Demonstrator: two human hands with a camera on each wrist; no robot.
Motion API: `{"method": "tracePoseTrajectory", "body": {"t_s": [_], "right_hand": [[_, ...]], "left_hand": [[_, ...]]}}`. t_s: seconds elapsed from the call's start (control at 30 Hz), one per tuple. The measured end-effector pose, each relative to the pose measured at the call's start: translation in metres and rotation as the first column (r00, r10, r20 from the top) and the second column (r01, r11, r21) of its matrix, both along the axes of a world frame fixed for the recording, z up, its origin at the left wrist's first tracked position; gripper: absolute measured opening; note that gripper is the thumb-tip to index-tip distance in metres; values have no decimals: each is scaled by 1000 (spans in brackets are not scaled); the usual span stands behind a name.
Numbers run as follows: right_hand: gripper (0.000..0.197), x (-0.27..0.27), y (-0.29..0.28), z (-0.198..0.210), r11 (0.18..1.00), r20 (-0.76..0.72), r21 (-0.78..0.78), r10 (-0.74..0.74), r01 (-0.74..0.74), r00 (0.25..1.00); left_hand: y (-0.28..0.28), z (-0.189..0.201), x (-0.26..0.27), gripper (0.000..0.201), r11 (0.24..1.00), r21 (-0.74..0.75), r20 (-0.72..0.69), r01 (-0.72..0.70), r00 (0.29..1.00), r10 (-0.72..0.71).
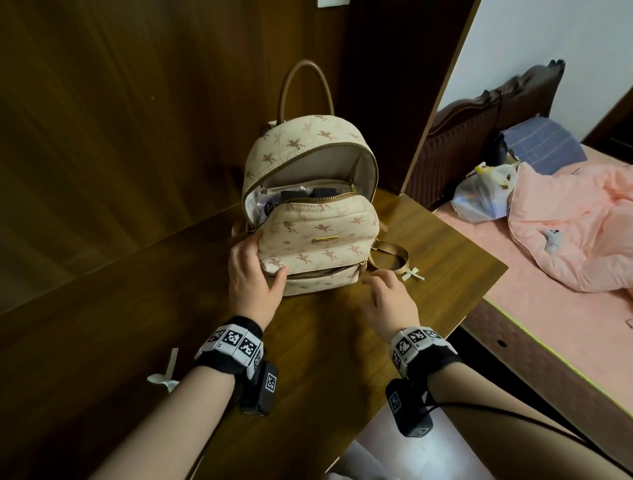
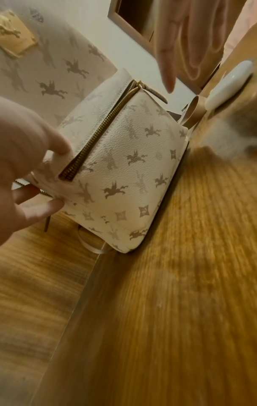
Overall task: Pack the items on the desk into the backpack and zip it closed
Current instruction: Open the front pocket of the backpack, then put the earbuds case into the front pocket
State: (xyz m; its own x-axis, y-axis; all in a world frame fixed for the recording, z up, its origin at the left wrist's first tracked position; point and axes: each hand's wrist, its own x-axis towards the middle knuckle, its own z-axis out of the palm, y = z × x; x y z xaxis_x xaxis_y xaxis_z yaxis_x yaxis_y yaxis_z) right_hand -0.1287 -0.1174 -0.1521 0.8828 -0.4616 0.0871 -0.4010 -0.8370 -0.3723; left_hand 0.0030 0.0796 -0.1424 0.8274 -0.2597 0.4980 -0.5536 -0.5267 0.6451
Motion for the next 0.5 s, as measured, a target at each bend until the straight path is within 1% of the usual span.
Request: {"method": "tracePoseTrajectory", "body": {"t_s": [0.07, 0.13, 0.2, 0.27, 0.37, 0.43, 0.5], "right_hand": [[41, -1, -5, -1, 994, -101, 33, -96, 99, 990], [46, -2, -11, -1, 976, -209, 87, -179, 201, 961], [51, -4, -17, -3, 955, -293, 139, -212, 261, 932], [55, -4, -22, -6, 944, -344, 184, -199, 274, 918], [55, -3, -26, -12, 940, -405, 223, -151, 257, 902], [53, -3, -26, -14, 943, -426, 224, -131, 245, 895], [48, -3, -25, -14, 948, -414, 200, -149, 249, 898]], "left_hand": [[-2, 0, -2, 74, 1000, -10, 1, -15, 1000, 15], [-4, 0, -3, 75, 1000, -21, 4, -23, 1000, 23], [-5, 0, -5, 76, 999, -34, 5, -29, 1000, 29], [-7, 1, -7, 82, 998, -39, 1, -42, 999, 42], [-12, 4, -12, 95, 996, -48, -49, -75, 996, 72], [-16, 6, -13, 100, 995, -60, -60, -86, 995, 82], [-18, 5, -12, 101, 993, -62, -52, -100, 994, 97]]}}
